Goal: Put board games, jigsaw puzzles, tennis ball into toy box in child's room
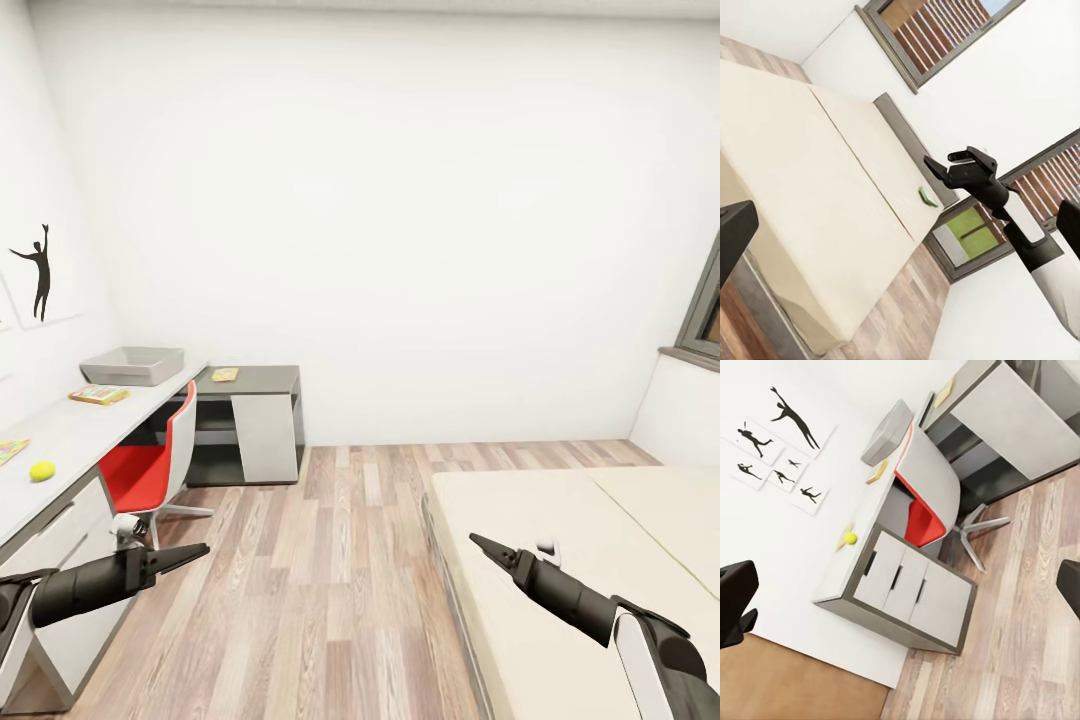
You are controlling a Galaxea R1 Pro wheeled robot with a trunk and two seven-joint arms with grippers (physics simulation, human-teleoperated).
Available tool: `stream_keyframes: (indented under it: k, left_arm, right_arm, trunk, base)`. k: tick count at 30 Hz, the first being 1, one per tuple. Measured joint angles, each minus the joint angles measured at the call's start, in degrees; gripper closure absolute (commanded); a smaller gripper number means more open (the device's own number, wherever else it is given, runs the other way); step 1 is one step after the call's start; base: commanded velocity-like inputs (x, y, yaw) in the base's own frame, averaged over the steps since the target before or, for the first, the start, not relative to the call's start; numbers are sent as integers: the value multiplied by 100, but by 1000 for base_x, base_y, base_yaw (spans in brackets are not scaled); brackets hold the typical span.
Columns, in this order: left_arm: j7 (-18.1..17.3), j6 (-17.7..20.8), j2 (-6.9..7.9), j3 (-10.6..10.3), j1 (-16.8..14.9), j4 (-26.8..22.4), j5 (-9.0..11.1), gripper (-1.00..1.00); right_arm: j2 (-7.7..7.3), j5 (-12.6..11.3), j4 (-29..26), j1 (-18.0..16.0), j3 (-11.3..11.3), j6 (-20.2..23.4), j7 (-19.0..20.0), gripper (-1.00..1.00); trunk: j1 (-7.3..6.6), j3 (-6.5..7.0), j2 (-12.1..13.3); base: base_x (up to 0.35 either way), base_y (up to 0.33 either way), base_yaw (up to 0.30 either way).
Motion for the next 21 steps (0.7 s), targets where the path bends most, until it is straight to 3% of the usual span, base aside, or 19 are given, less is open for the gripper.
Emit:
stream_keyframes:
  k: [13,21]
  left_arm:
    - [-1,0,2,1,1,-1,4,-100]
    - [-1,0,2,0,0,0,4,-100]
  right_arm:
    - [0,-7,-1,-1,-1,6,5,-100]
    - [0,-11,-2,0,-2,18,8,-100]
  trunk:
    - [0,22,0]
    - [0,27,0]
  base:
    - [0,0,116]
    - [0,0,34]
